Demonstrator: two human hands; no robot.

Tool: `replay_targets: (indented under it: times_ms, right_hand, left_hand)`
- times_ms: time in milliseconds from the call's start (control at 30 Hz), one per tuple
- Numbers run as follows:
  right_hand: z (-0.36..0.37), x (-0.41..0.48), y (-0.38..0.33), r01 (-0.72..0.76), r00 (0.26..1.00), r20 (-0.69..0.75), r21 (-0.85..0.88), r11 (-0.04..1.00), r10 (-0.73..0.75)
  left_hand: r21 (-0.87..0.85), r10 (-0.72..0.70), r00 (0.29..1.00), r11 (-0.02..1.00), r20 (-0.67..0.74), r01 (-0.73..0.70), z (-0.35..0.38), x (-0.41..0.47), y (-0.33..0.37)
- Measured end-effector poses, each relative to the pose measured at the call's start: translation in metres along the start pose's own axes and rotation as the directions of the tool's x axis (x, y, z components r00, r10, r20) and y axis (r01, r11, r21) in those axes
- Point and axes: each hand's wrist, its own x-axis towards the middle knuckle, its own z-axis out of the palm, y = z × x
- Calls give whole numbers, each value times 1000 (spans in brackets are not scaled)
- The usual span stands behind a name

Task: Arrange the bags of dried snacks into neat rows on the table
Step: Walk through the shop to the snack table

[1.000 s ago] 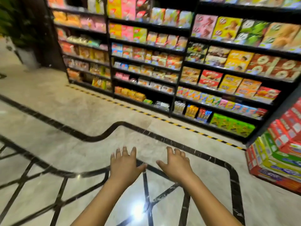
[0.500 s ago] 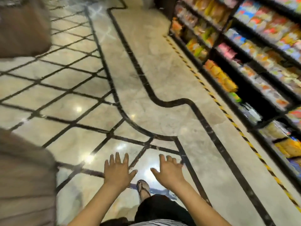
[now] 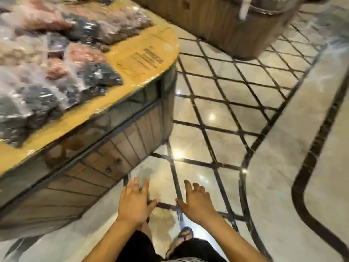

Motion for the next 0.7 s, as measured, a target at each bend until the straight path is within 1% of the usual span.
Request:
replay_targets:
  times_ms: [33,67,100,133,200,267,333,367,467,533,700]
  right_hand:
    - [-5,7,-12,35,999,-1,-17,999,-35]
    - [-10,15,-25,69,998,3,-28,997,-69]
    - [-14,23,-37,97,995,9,-32,995,-97]
    - [-18,30,-48,120,993,20,-32,992,-120]
    - [-29,46,-74,161,986,40,-20,987,-161]
    - [-43,62,-100,191,980,53,29,981,-192]
    - [-59,77,-127,213,975,42,76,974,-216]
    - [-68,85,-140,223,974,25,72,972,-225]
    - [-95,111,-178,268,963,-45,43,962,-267]
    - [-112,130,-202,306,950,-83,40,951,-302]
    - [-144,164,-260,334,934,-175,125,934,-311]
  left_hand:
    - [-38,-39,999,999,12,40,0,-2,-14]
    - [-88,-82,997,993,-7,81,-1,-3,-27]
    - [-131,-111,992,986,-56,103,-1,-2,-40]
    - [-157,-122,987,982,-103,105,-4,-2,-52]
    - [-206,-143,979,972,-148,111,-17,1,-74]
    - [-239,-172,963,964,-209,120,-36,9,-98]
    - [-280,-204,943,951,-263,127,-61,21,-123]
    - [-305,-219,930,944,-294,125,-74,27,-135]
    - [-376,-252,877,922,-410,89,-113,46,-170]
    - [-392,-249,849,919,-466,54,-136,58,-191]
    - [-492,-229,797,865,-559,-97,-180,74,-224]
